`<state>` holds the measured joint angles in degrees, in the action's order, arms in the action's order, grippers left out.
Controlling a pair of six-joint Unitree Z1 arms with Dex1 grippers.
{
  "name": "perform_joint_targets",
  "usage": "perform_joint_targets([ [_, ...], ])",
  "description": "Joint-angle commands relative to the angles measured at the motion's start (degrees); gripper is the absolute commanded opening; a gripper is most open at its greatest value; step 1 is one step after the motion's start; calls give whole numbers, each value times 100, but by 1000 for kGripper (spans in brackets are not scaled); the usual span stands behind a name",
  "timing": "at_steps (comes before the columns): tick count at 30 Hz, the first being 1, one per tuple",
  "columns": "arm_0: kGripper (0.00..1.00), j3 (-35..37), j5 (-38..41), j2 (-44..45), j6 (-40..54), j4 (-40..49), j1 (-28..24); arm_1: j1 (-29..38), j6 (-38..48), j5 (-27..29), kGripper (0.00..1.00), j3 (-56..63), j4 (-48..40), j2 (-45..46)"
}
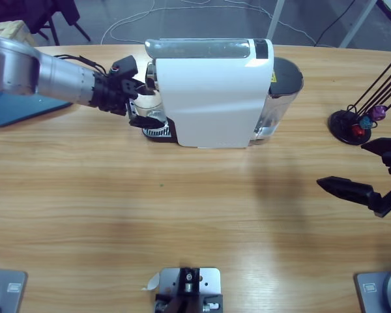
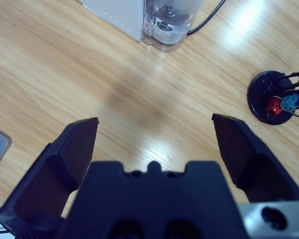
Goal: Pour coffee
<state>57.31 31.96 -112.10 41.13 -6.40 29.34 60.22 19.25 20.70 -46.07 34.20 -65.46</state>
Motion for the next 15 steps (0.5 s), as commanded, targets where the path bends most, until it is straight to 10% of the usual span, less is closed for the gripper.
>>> perform_joint_targets([
  [1, 1000, -392, 15, 962, -167, 16, -274, 49, -53, 92, 1000, 198, -157, -102],
  [10, 1000, -1923, -50, 2608, -868, 16, -439, 0, -95, -37, 1000, -426, -303, -290],
  [15, 1000, -2563, -785, 4014, -2332, 85, -427, -1577, -130, -1119, 1000, -2292, 602, -1185],
])
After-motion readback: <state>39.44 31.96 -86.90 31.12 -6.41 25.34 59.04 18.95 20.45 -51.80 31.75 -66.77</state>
